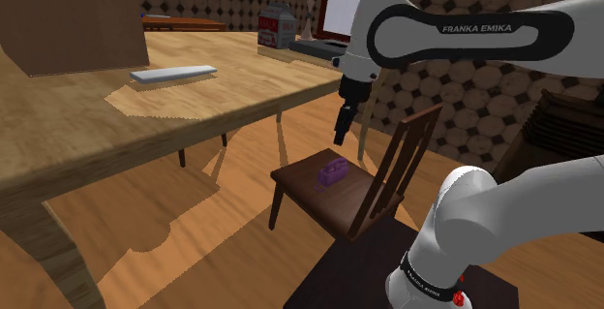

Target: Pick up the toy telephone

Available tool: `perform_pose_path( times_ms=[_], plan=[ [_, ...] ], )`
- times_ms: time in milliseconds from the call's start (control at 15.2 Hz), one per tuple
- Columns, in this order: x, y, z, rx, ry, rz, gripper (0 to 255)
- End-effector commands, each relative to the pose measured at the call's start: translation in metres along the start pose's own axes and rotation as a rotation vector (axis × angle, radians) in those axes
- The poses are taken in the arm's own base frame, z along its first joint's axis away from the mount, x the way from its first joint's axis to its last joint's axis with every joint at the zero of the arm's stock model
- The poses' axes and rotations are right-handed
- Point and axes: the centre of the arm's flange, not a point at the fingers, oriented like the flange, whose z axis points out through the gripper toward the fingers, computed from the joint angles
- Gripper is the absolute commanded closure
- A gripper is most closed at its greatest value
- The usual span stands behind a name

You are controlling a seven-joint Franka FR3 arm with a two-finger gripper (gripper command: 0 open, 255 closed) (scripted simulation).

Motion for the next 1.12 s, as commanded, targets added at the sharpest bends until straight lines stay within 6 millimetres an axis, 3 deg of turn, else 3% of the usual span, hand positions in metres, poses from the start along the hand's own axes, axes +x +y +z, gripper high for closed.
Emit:
perform_pose_path(
  times_ms=[0,528,1056],
  plan=[
    [-0.009,0.017,0.017,0.0,0.0,-0.089,0],
    [-0.023,0.096,0.086,0.004,-0.002,-0.418,0],
    [-0.011,0.174,0.156,0.007,-0.005,-0.747,0]
  ],
)
